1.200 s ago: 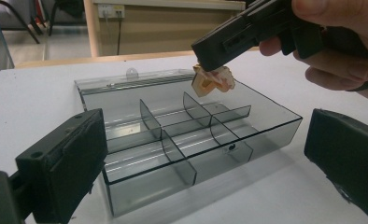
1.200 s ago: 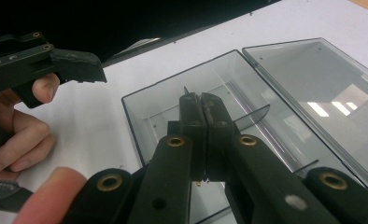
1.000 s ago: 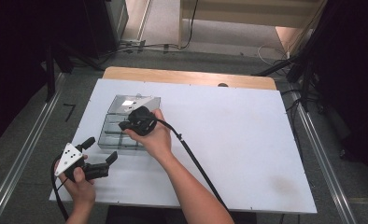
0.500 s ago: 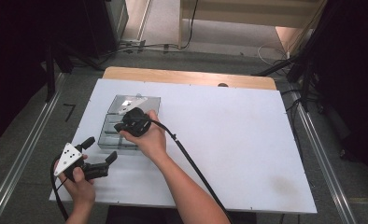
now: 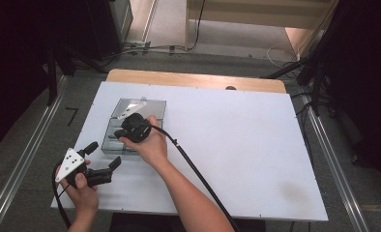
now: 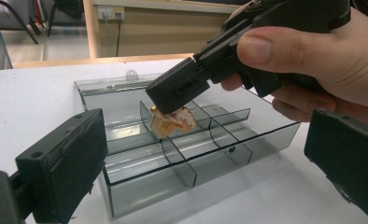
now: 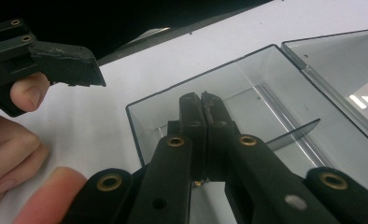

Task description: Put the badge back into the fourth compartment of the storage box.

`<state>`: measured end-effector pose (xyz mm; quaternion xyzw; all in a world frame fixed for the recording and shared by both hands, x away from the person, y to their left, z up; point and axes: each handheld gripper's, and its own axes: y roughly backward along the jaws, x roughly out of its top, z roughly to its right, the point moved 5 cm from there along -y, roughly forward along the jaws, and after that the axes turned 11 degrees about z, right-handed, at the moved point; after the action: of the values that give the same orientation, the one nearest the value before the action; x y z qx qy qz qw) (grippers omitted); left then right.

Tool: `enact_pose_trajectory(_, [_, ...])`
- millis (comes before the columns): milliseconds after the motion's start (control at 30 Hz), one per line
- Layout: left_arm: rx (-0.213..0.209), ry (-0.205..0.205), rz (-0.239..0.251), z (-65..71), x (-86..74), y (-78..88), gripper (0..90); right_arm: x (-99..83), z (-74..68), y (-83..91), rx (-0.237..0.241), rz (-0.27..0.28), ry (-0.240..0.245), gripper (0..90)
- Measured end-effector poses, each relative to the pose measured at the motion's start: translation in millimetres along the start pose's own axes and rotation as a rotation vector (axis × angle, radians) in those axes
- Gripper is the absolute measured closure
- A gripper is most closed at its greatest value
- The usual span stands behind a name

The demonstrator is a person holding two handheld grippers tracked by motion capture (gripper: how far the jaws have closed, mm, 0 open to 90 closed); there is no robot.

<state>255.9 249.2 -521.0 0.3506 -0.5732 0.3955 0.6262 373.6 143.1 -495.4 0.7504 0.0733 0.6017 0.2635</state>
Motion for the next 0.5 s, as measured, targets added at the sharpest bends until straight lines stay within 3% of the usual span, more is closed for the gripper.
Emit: enact_pose_trajectory(500, [-0.002, 0.004, 0.003, -0.2, 0.1, -0.3, 0.0, -4.5, -7.5, -12.8, 0.027, -0.029, 0.012, 87.2])
